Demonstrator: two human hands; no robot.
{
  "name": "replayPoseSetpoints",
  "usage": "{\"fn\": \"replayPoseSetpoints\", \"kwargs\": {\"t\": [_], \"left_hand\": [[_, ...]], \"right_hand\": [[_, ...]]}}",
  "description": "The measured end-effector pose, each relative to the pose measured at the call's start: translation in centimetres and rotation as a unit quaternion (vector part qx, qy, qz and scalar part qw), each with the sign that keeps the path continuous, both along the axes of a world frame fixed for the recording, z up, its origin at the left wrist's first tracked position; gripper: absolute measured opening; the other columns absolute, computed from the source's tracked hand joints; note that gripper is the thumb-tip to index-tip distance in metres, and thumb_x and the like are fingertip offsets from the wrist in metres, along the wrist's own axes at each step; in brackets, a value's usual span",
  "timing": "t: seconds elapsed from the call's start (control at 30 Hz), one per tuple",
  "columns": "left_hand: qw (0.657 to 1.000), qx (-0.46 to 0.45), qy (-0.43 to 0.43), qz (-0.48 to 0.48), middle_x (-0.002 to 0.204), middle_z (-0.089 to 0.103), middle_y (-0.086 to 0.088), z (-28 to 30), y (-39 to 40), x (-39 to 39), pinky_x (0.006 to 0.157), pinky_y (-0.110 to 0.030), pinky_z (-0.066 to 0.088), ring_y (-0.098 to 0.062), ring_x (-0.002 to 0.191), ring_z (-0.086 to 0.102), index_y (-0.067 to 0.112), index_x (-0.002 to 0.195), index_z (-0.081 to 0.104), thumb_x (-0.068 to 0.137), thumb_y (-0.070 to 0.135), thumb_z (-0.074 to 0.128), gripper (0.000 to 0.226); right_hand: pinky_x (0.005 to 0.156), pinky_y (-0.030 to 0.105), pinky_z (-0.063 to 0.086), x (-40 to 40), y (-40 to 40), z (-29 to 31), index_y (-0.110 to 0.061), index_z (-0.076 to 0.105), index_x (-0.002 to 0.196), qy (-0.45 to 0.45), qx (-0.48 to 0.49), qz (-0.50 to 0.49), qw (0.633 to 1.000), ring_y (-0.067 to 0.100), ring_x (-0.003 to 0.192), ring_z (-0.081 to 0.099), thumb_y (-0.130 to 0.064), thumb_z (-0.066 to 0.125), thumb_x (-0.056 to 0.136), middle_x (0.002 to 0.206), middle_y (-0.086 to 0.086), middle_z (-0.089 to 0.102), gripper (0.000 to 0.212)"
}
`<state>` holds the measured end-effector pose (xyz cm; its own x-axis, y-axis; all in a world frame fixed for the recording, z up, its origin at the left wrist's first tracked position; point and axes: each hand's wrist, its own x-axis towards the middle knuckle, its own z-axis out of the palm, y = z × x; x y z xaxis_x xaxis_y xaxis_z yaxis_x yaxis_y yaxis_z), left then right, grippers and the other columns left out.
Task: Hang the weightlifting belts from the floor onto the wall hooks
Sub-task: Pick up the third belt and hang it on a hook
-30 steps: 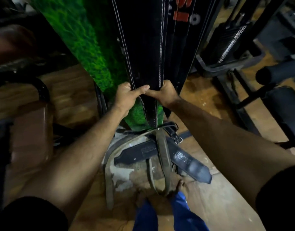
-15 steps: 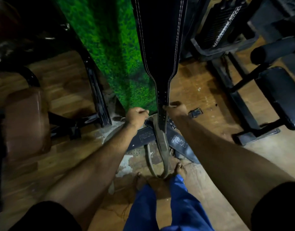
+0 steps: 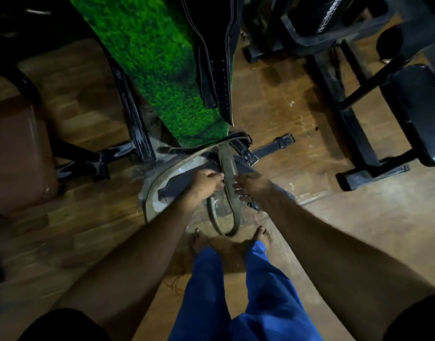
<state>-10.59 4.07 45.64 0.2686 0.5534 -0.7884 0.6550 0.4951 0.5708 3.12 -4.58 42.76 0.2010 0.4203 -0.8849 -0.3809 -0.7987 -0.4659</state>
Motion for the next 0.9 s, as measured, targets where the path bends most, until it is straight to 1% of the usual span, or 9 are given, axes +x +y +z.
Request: {"fn": "replayPoseSetpoints", "kwargs": {"t": [0.13, 0.27, 0.37, 0.47, 0.53, 0.6, 0.7, 0.8, 0.9], "left_hand": [[1.0, -0.012, -0.002, 0.011, 0.087, 0.071, -0.01, -2.5, -1.2, 1.3, 0.051, -0.021, 0.046, -0.012, 0.062, 0.062, 0.001, 0.088, 0.072, 0.103, 0.028, 0.057, 0.034], [0.999, -0.013, -0.012, 0.033, 0.089, 0.068, -0.014, -5.3, -1.2, 3.3, 0.05, -0.02, 0.044, -0.014, 0.064, 0.06, -0.008, 0.111, 0.07, 0.105, 0.023, 0.054, 0.035], [1.0, -0.01, -0.013, 0.019, 0.089, 0.068, -0.013, -10.6, 0.2, 4.8, 0.061, -0.027, 0.044, -0.025, 0.075, 0.063, 0.011, 0.094, 0.068, 0.101, 0.025, 0.062, 0.018], [1.0, -0.01, 0.013, -0.005, 0.086, 0.068, -0.008, -19.9, 1.7, 6.2, 0.071, -0.033, 0.046, -0.025, 0.082, 0.064, 0.021, 0.078, 0.06, 0.092, 0.036, 0.071, 0.024], [1.0, 0.01, 0.02, -0.021, 0.084, 0.064, -0.002, -26.6, 2.7, 7.2, 0.075, -0.033, 0.046, -0.024, 0.086, 0.062, 0.02, 0.087, 0.062, 0.091, 0.037, 0.073, 0.021], [0.998, 0.015, 0.034, -0.047, 0.105, 0.063, -0.004, -33.7, 3.4, 8.1, 0.083, -0.033, 0.047, -0.024, 0.099, 0.06, 0.012, 0.117, 0.063, 0.093, 0.034, 0.071, 0.033], [0.998, 0.006, 0.049, -0.038, 0.139, 0.056, -0.012, -44.0, 4.9, 9.2, 0.101, -0.037, 0.049, -0.028, 0.124, 0.058, 0.007, 0.144, 0.046, 0.095, 0.025, 0.069, 0.058], [0.999, 0.006, 0.051, -0.013, 0.15, 0.05, -0.013, -51.7, 6.0, 10.3, 0.113, -0.042, 0.044, -0.031, 0.135, 0.052, 0.009, 0.152, 0.036, 0.094, 0.025, 0.07, 0.069], [0.997, 0.015, 0.08, 0.001, 0.15, 0.051, -0.009, -57.2, 6.7, 11.1, 0.112, -0.046, 0.046, -0.033, 0.134, 0.052, 0.018, 0.154, 0.033, 0.077, 0.053, 0.075, 0.094]], "right_hand": [[0.047, 0.021, 0.046, 1.4, -1.1, -1.6, -0.012, 0.066, 0.094, 0.009, -0.032, -0.019, 0.999, 0.014, 0.056, 0.059, -0.017, 0.048, 0.105, 0.074, 0.003, 0.065, 0.022], [0.053, 0.024, 0.048, 3.1, -0.8, -4.0, -0.015, 0.066, 0.094, 0.006, -0.023, -0.029, 0.999, 0.014, 0.055, 0.062, -0.018, 0.057, 0.101, 0.074, 0.002, 0.068, 0.011], [0.058, 0.028, 0.047, 4.2, 0.7, -9.5, -0.015, 0.064, 0.086, 0.007, -0.038, -0.036, 0.999, 0.019, 0.061, 0.062, -0.019, 0.058, 0.099, 0.077, 0.005, 0.069, 0.015], [0.056, 0.027, 0.044, 5.1, 2.7, -17.8, -0.016, 0.06, 0.085, 0.01, -0.05, -0.031, 0.998, 0.017, 0.06, 0.06, -0.021, 0.055, 0.101, 0.077, 0.004, 0.065, 0.018], [0.06, 0.03, 0.049, 5.7, 3.9, -24.5, -0.019, 0.057, 0.081, -0.017, -0.042, -0.026, 0.999, 0.016, 0.064, 0.058, -0.018, 0.056, 0.101, 0.078, 0.002, 0.062, 0.019], [0.073, 0.037, 0.055, 6.0, 4.6, -31.3, -0.019, 0.057, 0.083, -0.044, -0.046, -0.017, 0.998, 0.019, 0.073, 0.059, -0.017, 0.057, 0.1, 0.087, 0.005, 0.062, 0.018], [0.091, 0.041, 0.053, 6.5, 5.0, -41.4, -0.006, 0.063, 0.121, -0.07, -0.056, -0.005, 0.996, 0.024, 0.094, 0.056, -0.019, 0.056, 0.101, 0.107, 0.012, 0.059, 0.025], [0.084, 0.03, 0.045, 6.6, 5.5, -48.3, 0.001, 0.051, 0.14, -0.103, -0.045, 0.004, 0.994, 0.019, 0.101, 0.049, -0.011, 0.053, 0.102, 0.115, 0.01, 0.054, 0.04], [0.07, 0.022, 0.047, 5.9, 6.0, -53.8, 0.007, 0.054, 0.132, -0.132, -0.01, 0.001, 0.991, 0.019, 0.092, 0.054, 0.005, 0.055, 0.097, 0.108, 0.01, 0.054, 0.035]]}}
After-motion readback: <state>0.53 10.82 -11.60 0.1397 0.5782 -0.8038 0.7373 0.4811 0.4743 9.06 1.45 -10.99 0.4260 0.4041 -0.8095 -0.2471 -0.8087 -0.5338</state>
